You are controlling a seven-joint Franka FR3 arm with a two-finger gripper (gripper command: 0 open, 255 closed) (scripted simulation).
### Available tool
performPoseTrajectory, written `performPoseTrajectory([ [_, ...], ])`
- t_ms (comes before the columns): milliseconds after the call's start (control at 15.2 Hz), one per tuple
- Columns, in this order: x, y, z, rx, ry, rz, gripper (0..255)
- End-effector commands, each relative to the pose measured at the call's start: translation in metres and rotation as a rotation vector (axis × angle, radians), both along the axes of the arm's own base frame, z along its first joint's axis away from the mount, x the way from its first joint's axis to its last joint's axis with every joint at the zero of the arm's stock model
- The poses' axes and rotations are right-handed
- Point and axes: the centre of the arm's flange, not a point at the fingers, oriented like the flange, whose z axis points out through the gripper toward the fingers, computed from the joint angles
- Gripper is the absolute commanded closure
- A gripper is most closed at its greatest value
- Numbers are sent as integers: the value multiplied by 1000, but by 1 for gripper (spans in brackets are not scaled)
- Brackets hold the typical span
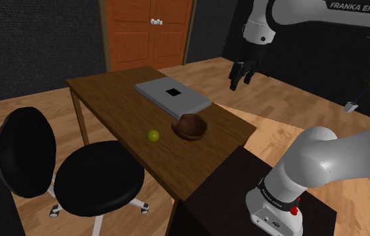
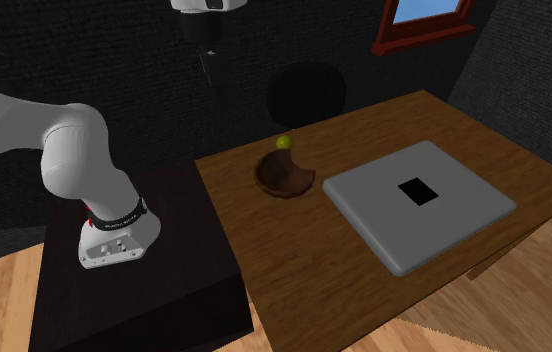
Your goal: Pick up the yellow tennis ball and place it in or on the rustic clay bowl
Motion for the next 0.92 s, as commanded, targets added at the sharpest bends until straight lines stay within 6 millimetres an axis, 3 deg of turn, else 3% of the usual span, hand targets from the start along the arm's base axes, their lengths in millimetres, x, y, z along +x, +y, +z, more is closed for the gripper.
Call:
performPoseTrajectory([
  [0, 0, 0, 0, 0, 0, 0, 0],
  [858, 91, 68, -126, 13, -18, -34, 0],
])
